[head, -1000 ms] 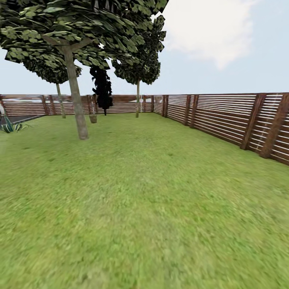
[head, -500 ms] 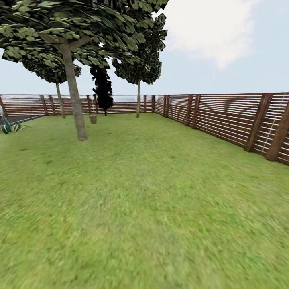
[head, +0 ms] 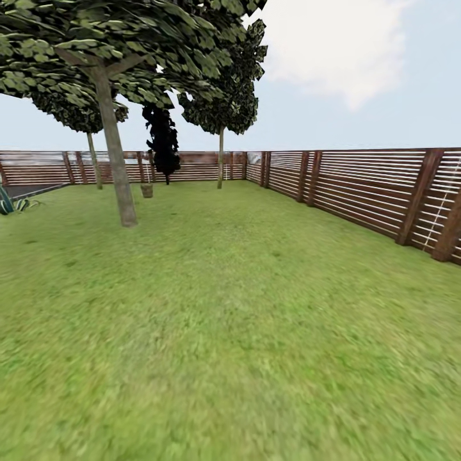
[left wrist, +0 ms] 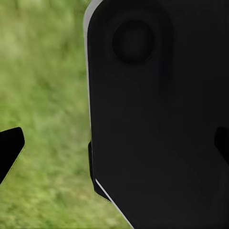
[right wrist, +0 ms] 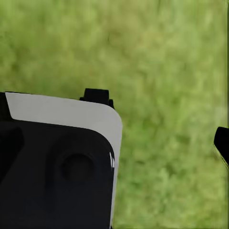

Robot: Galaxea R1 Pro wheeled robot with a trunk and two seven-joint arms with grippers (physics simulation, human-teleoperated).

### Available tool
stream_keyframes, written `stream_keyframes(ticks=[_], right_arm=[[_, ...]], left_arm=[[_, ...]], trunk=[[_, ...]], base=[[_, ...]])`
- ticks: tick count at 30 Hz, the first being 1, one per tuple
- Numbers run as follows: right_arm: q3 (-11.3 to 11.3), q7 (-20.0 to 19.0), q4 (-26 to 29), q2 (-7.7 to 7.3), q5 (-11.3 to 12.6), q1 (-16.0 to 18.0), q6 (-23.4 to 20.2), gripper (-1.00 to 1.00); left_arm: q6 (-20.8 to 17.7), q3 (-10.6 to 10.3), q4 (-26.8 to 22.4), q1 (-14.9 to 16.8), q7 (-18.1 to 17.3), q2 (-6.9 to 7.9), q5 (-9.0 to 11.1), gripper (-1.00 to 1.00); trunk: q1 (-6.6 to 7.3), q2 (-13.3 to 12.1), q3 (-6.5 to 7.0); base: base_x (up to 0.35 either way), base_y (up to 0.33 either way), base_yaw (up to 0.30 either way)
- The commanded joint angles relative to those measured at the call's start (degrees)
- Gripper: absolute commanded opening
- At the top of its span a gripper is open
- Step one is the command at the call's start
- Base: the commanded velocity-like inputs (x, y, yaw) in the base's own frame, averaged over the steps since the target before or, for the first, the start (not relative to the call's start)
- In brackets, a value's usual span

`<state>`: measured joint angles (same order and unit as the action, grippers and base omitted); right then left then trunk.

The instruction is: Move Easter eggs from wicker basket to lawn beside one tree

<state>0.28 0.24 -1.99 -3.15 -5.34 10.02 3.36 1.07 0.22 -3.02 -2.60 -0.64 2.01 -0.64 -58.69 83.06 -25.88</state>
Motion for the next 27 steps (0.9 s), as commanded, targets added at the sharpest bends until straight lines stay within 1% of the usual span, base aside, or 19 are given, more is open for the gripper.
stream_keyframes(ticks=[1, 27], right_arm=[[0.0, 0.0, -0.2, -0.01, -0.6, 0.1, 0.3, 1.0], [0.0, 0.0, -0.2, -0.01, -0.6, 0.1, 0.3, 1.0]], left_arm=[[0.1, 0.0, -0.1, 0.0, -0.1, 0.01, -0.1, 1.0], [0.1, 0.0, -0.1, 0.0, -0.1, -0.04, -0.1, 1.0]], trunk=[[-0.04, 0.0, -0.05], [-0.04, 0.0, -0.05]], base=[[0.339, 0.0, 0.0], [0.339, 0.0, 0.0]])
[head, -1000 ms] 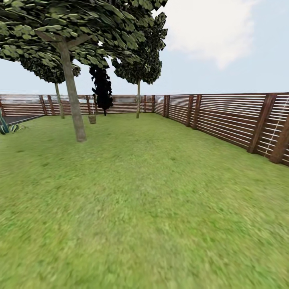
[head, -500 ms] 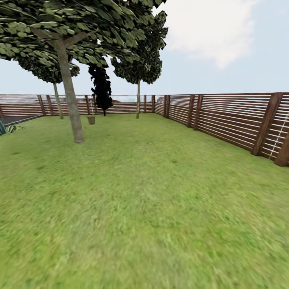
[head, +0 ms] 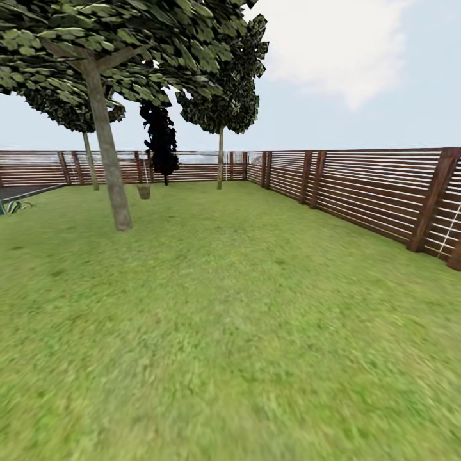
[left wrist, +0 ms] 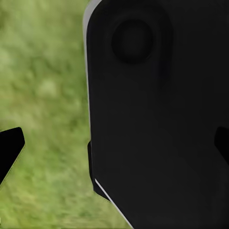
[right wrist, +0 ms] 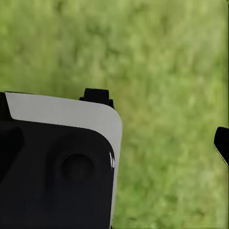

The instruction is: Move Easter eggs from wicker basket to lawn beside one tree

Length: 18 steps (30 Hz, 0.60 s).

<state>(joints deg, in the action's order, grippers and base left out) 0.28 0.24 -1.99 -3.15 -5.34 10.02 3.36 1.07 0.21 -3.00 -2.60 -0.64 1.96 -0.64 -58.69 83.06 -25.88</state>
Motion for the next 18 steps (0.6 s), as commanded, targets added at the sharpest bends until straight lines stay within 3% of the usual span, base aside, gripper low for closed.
stream_keyframes(ticks=[1, 18], right_arm=[[0.0, 0.0, -0.2, -0.01, -0.6, 0.1, 0.3, 1.0], [0.0, 0.0, -0.2, -0.01, -0.6, 0.1, 0.3, 1.0]], left_arm=[[0.1, 0.0, -0.1, 0.0, -0.1, 0.01, -0.1, 1.0], [0.1, 0.0, -0.1, 0.0, -0.1, 0.01, -0.1, 1.0]], trunk=[[-0.04, 0.0, -0.05], [-0.04, 0.0, -0.05]], base=[[0.339, 0.0, 0.0], [0.339, 0.0, 0.0]])
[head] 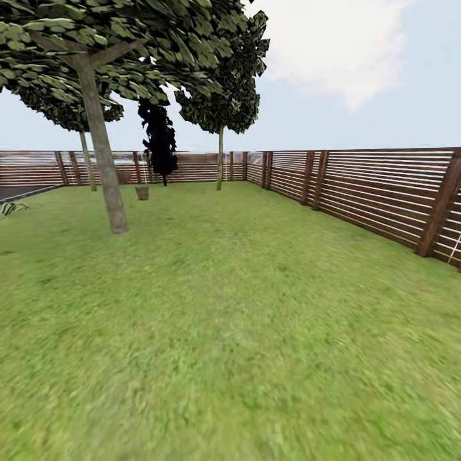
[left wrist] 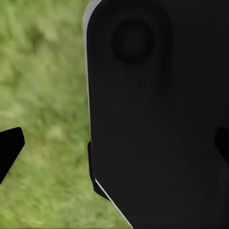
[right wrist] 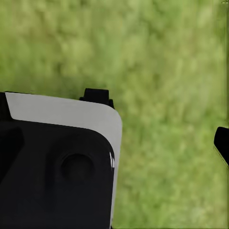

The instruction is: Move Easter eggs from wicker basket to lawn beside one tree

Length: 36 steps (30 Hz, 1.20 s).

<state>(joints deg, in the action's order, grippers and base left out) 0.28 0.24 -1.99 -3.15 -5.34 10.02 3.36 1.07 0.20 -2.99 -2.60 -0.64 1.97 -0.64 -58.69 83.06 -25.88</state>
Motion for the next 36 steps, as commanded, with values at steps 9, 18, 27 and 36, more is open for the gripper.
stream_keyframes(ticks=[9, 18, 27, 36], right_arm=[[0.0, 0.0, -0.2, -0.01, -0.6, 0.1, 0.3, 1.0], [0.0, 0.0, -0.2, -0.01, -0.6, 0.1, 0.3, 1.0], [0.0, 0.0, -0.2, -0.01, -0.6, 0.1, 0.3, 1.0], [0.0, 0.0, -0.2, -0.01, -0.6, 0.1, 0.3, 1.0]], left_arm=[[0.1, 0.0, -0.1, 0.0, -0.1, 0.05, -0.1, 1.0], [0.1, 0.0, -0.1, 0.0, -0.1, 0.05, -0.1, 1.0], [0.1, 0.0, -0.1, 0.0, -0.1, 0.05, -0.1, 1.0], [0.1, 0.0, -0.1, 0.0, -0.1, 0.05, -0.1, 1.0]], trunk=[[-0.04, 0.0, -0.05], [-0.04, 0.0, -0.05], [-0.04, 0.0, -0.05], [-0.04, 0.0, -0.05]], base=[[0.339, 0.0, 0.0], [0.339, 0.0, 0.0], [0.339, 0.0, 0.0], [0.339, 0.0, 0.0]])
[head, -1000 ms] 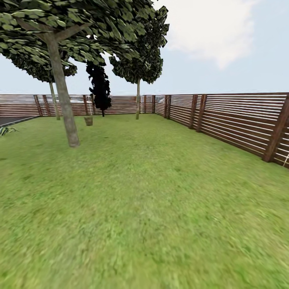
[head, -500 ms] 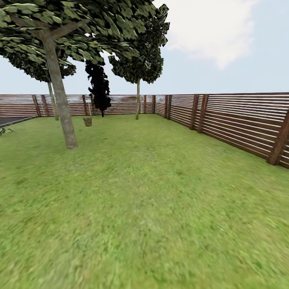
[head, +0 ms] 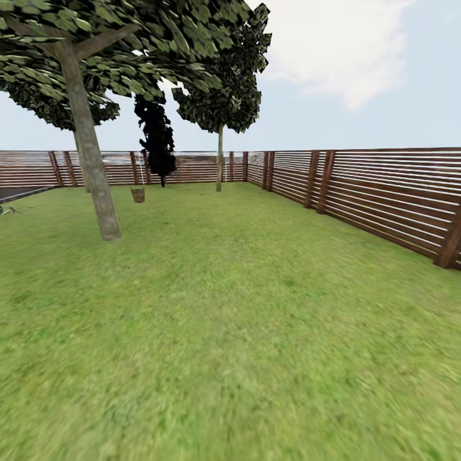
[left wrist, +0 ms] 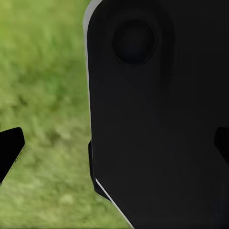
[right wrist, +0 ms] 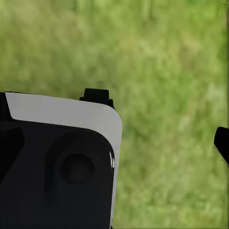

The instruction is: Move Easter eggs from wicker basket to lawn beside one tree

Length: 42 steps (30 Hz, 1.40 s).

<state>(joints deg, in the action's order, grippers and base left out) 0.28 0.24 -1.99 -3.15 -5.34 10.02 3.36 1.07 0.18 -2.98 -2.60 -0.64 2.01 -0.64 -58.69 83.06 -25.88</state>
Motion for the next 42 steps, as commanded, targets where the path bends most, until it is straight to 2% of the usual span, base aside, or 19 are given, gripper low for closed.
stream_keyframes(ticks=[1, 42], right_arm=[[0.0, 0.0, -0.2, -0.01, -0.6, 0.1, 0.3, 1.0], [0.0, 0.0, -0.2, -0.01, -0.6, 0.1, 0.3, 1.0]], left_arm=[[0.1, 0.0, -0.1, 0.0, -0.1, 0.01, -0.1, 1.0], [0.1, 0.1, -0.1, 0.0, -0.1, 0.01, -0.1, 1.0]], trunk=[[-0.04, 0.0, -0.05], [-0.04, 0.0, -0.05]], base=[[0.339, 0.0, 0.0], [0.339, 0.0, 0.0]])
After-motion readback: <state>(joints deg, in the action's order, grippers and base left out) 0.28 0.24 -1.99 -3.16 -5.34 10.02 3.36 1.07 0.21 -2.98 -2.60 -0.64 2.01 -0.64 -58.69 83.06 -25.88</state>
